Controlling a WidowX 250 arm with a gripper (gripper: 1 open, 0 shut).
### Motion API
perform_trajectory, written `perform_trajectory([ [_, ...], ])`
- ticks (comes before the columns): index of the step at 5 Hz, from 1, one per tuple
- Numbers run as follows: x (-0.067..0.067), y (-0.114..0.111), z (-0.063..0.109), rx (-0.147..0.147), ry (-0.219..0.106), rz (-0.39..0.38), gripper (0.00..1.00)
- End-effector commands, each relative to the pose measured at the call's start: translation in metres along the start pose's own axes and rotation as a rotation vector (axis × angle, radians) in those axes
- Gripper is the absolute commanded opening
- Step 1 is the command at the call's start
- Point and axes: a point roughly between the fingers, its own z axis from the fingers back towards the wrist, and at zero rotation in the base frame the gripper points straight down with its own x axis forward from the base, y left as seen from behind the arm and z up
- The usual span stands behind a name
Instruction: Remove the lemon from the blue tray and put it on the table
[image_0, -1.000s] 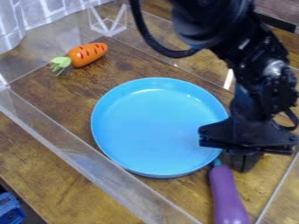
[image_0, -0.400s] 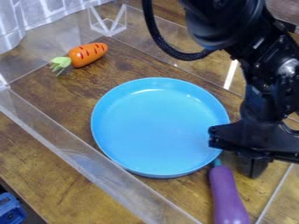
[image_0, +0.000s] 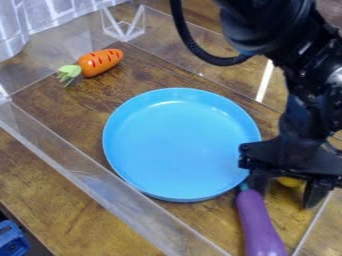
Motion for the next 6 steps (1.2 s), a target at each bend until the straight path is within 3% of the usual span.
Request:
perform_trajectory([
  [1,0.014,-0.017,0.020,-0.050,-0.059,-0.036,0.00],
  [2,0.021,-0.017,0.030,-0.050,-0.068,-0.011,0.00],
  [3,0.031,-0.017,0.052,-0.062,-0.085,0.020,0.00],
  [4,0.038,-0.017,0.062,-0.100,-0.086,-0.019,0.00],
  [6,0.037,-0.020,0.057,-0.172,-0.078,-0.116,0.00],
])
